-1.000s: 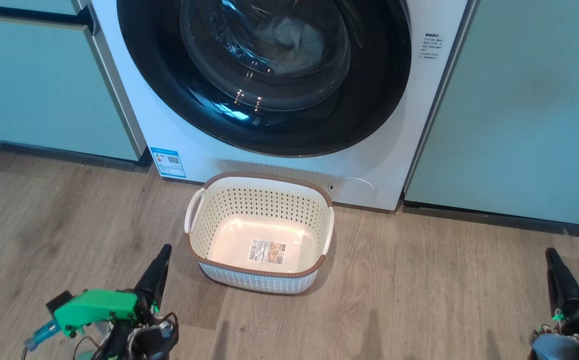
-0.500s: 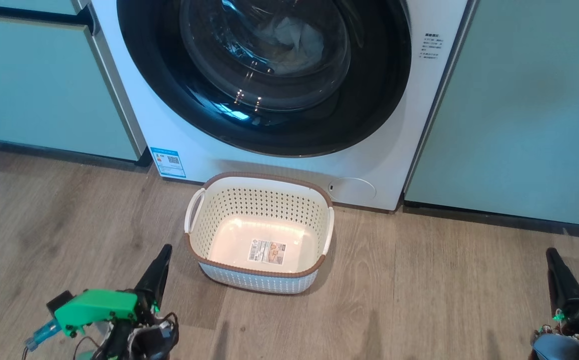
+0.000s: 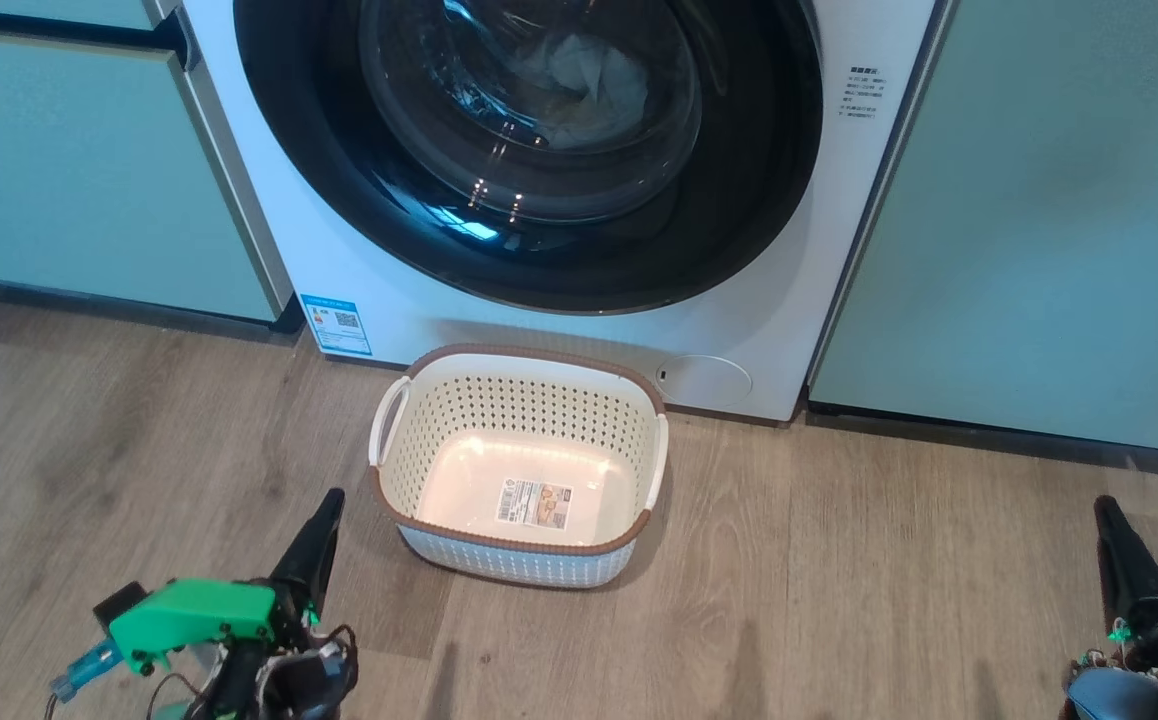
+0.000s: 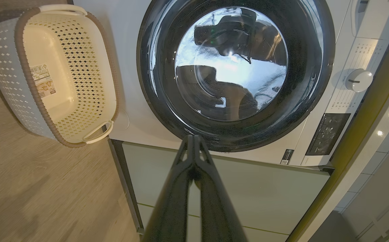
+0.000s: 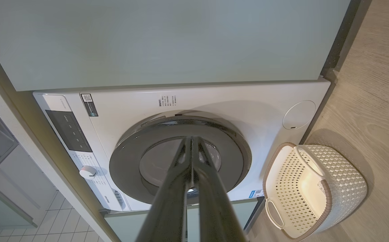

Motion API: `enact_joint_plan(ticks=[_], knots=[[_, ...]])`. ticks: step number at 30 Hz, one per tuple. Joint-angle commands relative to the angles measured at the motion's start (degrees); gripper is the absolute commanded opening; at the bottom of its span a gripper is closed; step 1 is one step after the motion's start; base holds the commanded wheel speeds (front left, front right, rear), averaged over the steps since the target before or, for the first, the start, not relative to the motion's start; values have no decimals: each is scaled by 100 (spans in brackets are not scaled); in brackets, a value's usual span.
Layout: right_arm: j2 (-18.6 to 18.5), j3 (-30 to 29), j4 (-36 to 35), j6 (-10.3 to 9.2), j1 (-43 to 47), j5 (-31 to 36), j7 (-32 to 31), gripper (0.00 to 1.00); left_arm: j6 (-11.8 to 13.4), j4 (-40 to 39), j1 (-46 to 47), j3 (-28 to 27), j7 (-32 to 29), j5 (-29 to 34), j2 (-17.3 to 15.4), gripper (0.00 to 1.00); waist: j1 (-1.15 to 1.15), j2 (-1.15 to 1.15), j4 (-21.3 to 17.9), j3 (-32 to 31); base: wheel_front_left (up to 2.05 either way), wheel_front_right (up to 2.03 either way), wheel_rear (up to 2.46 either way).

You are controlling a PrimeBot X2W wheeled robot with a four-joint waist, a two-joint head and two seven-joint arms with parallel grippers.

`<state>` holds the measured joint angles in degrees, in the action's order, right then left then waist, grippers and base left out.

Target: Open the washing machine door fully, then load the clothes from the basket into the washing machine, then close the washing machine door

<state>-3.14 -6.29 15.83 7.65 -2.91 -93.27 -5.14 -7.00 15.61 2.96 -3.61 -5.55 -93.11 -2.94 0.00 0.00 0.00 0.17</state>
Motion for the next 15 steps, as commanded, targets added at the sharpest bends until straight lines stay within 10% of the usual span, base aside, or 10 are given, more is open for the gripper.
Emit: enact_joint_plan(ticks=[1,15], knots=[[-51,81,-184,-16,-320,24,-51,0,-48,-157,318,-222,-38,37,-46,0,0,0,0,0,0,0,0],[-38,63,-183,-16,-321,39,-66,0,-48,-156,320,-235,-49,48,-37,0,0,0,0,0,0,0,0]])
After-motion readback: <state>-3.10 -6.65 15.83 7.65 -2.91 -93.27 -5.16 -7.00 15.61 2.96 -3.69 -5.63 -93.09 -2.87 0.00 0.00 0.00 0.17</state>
